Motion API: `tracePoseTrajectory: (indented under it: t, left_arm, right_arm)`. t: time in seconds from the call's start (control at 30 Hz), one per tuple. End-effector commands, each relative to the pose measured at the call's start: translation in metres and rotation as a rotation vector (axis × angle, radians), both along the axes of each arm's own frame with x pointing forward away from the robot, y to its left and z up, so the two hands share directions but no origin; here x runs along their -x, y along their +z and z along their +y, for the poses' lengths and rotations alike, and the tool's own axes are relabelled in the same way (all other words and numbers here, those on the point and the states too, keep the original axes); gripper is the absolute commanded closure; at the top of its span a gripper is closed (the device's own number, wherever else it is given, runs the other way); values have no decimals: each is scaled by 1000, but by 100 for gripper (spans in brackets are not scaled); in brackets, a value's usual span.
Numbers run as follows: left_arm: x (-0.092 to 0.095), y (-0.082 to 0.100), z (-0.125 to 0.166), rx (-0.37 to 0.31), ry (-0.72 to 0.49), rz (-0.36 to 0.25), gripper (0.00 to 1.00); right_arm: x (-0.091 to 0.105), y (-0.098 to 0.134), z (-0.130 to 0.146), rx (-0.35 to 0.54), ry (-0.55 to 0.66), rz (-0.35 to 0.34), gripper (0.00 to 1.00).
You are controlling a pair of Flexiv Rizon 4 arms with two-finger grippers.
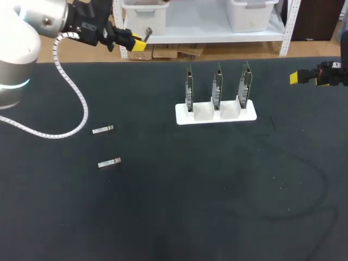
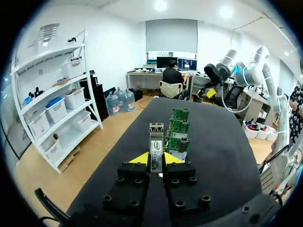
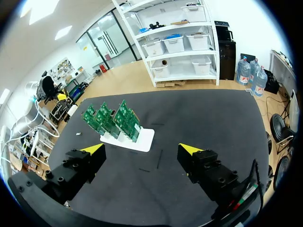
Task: Pick up the optical module with the left hand, and insert it into the network port with the right hand.
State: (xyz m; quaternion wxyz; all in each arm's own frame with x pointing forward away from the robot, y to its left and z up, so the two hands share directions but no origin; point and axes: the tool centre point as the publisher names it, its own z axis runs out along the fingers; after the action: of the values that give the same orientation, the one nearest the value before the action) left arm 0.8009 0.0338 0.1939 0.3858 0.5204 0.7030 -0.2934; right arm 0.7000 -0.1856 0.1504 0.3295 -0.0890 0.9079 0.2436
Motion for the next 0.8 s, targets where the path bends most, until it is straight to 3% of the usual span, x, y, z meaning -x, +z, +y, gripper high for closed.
tracePoseTrajectory:
  t: [0.03, 0.6, 0.8]
  left_arm:
    - [-1, 1, -5, -1, -5, -4, 100]
    - [-1, 3, -5, -22, 15, -20, 100]
    - [2, 9, -28, 60, -27, -56, 100]
  right_arm:
    - [0, 0, 1, 2, -3, 0, 0]
    - [0, 0, 1, 2, -3, 0, 0]
    - [0, 0, 1, 2, -3, 0, 0]
